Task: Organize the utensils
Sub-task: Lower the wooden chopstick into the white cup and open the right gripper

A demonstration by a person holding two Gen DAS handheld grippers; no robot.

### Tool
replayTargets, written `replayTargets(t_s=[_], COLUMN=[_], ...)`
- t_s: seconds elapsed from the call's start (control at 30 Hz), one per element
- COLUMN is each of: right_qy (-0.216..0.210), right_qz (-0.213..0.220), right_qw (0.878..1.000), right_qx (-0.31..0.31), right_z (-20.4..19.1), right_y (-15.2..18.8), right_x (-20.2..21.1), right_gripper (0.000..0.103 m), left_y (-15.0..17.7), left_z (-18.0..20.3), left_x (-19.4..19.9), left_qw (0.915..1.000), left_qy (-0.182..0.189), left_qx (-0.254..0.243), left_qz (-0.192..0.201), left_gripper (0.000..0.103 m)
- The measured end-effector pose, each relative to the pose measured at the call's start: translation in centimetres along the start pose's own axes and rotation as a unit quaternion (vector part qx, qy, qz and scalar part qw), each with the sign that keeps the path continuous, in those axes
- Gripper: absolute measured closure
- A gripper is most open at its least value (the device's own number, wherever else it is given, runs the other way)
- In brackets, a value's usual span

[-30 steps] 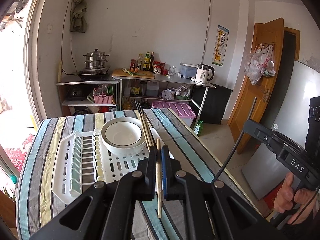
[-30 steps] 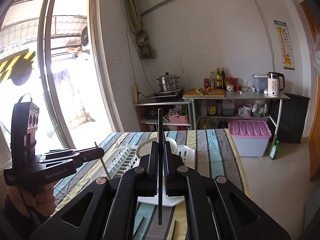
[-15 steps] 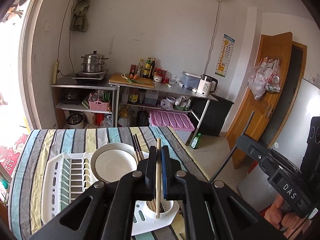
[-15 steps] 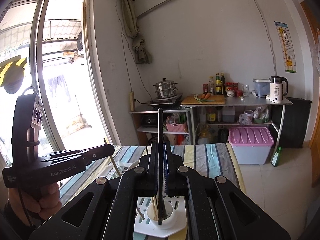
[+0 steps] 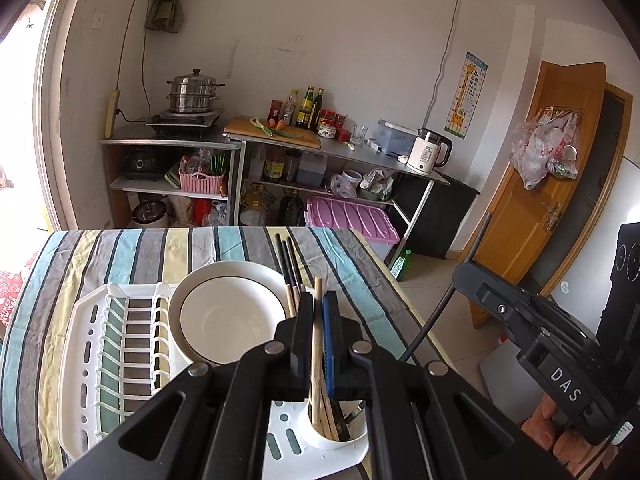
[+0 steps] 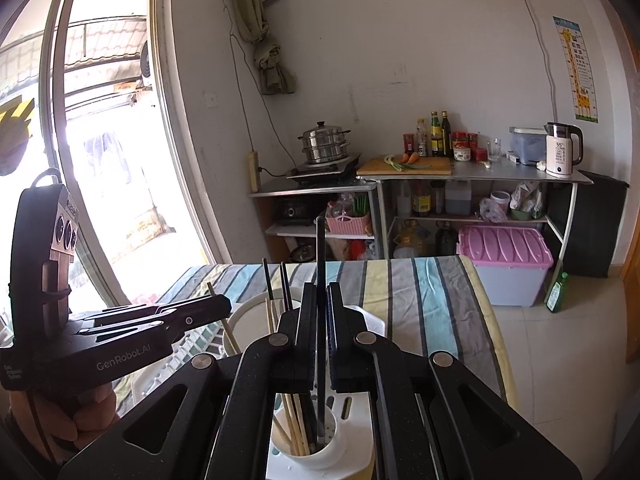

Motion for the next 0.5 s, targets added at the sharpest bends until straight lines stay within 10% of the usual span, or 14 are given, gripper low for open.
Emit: replayTargets(t_s=[0.5], right_qy=[-0.008], right_qz=[-0.021], right_qw=[1.000], right_qx=[-0.008], right_z=[0.8], right_y=[0.7], right_x=[-2.2], right_gripper=[0.098], left_y=[1.6], left_z=[-1.5], left_x=[-3.4], left_qw=[0.9994], left_qy=[-0.023], left_qx=[0.001], left_qz=[-0.025], left_gripper=[0.097])
Point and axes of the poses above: each gripper's, at about its wrist camera, not at the fingertips, and x roughly against the way its jaws point, z to its right, y to its underside, the point moved 10 cm from there along -x, roughly the way its jaws point, and after that the axes turned 7 degrees about x, right-handed, at the moved point
